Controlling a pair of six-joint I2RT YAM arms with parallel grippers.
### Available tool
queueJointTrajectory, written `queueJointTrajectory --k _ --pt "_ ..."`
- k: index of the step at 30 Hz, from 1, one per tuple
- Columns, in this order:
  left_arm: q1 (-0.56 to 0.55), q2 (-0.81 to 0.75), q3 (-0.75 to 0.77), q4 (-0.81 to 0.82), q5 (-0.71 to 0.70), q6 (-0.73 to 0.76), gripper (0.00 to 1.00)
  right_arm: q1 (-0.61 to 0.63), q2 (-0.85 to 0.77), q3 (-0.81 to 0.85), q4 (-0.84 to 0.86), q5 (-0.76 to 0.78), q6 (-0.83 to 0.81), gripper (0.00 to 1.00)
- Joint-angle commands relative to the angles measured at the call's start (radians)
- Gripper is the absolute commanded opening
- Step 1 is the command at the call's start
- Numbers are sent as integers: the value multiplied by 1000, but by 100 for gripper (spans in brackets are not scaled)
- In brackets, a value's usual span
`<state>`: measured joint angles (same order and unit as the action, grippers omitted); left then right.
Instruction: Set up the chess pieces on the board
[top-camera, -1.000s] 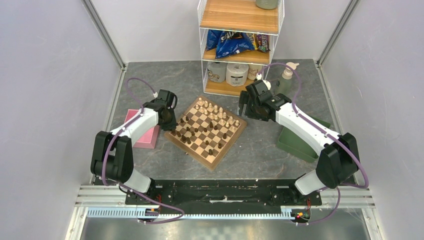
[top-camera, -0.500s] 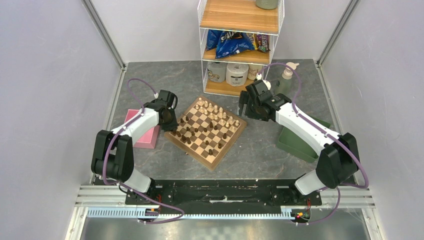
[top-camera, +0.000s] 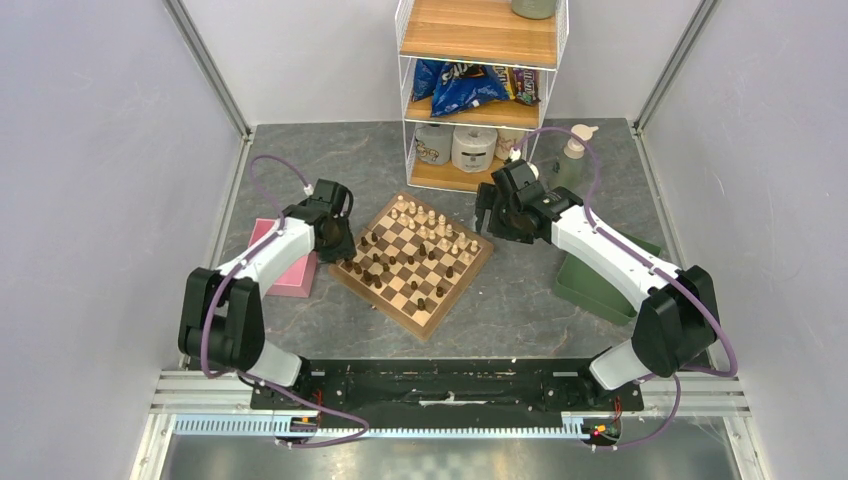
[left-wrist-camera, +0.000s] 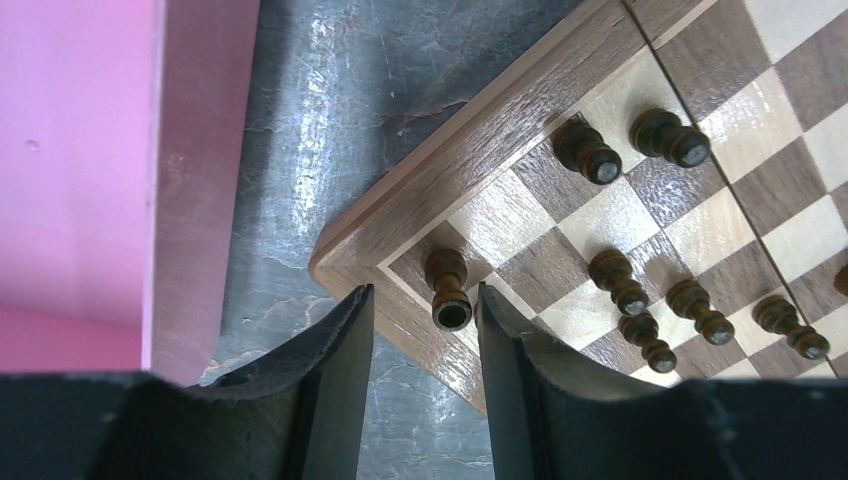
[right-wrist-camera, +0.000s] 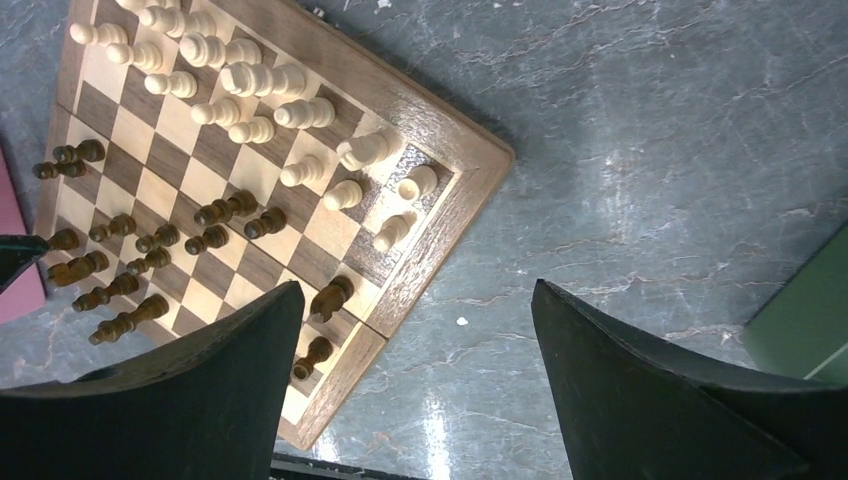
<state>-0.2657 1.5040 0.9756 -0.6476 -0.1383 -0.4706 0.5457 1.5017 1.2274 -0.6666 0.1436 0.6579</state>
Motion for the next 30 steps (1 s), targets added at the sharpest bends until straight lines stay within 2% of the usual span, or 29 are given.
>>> queueJointTrajectory --k 1,8,14,24,30 --pt "-1 -83 47 -10 -40 14 50 6 -15 28 38 -80 -8 91" --pt "-1 -175 68 -46 -65 20 51 55 36 40 36 -117 -7 85" --pt "-1 -245 97 -47 17 34 52 98 78 64 30 -112 -3 85" --pt "-56 -253 130 -25 86 12 52 130 111 88 25 -115 -7 82" --pt "-58 -272 117 -25 37 29 55 148 152 142 8 -116 -48 76"
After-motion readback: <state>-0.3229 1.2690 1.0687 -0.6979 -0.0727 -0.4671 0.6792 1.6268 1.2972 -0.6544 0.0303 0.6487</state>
